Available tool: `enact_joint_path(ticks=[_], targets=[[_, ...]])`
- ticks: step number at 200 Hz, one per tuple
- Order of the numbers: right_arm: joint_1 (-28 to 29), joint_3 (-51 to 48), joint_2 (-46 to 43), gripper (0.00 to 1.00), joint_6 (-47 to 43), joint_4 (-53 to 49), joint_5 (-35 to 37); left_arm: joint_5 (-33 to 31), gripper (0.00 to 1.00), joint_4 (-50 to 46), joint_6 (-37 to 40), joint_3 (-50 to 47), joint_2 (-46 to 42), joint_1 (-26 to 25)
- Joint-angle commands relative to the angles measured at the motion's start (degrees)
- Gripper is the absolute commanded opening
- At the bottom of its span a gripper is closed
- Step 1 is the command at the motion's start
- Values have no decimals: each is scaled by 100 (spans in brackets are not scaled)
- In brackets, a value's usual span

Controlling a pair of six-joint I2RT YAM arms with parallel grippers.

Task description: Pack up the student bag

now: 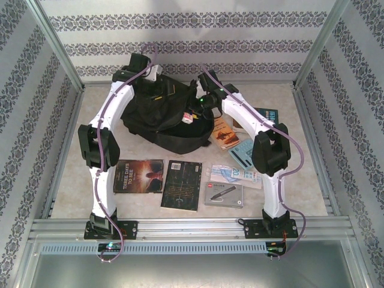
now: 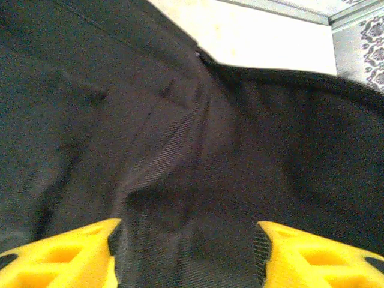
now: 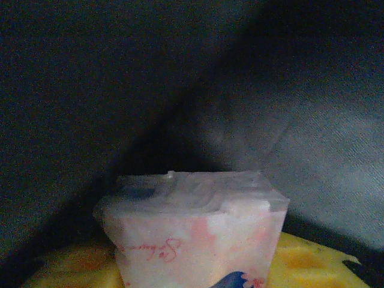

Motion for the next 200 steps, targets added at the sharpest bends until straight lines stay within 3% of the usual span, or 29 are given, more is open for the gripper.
enact_joint_path(ticks=[1, 45, 94, 142, 200], targets=[[-6, -263, -423, 44, 392, 573, -291, -540, 62, -127, -192, -130, -608, -400], [-10, -622, -519, 42, 625, 855, -444, -1333, 69, -267, -134, -488, -1250, -1108], [3, -814, -478, 40, 844, 1228, -532, -1729, 68, -735, 136, -440, -1102, -1252], [11, -1060, -535, 37, 1013, 1514, -606, -1669, 58, -695, 158, -554, -968, -1254], [11, -1213, -569, 34, 1252, 1854, -713, -1415, 55, -589, 164, -696, -740, -1244]])
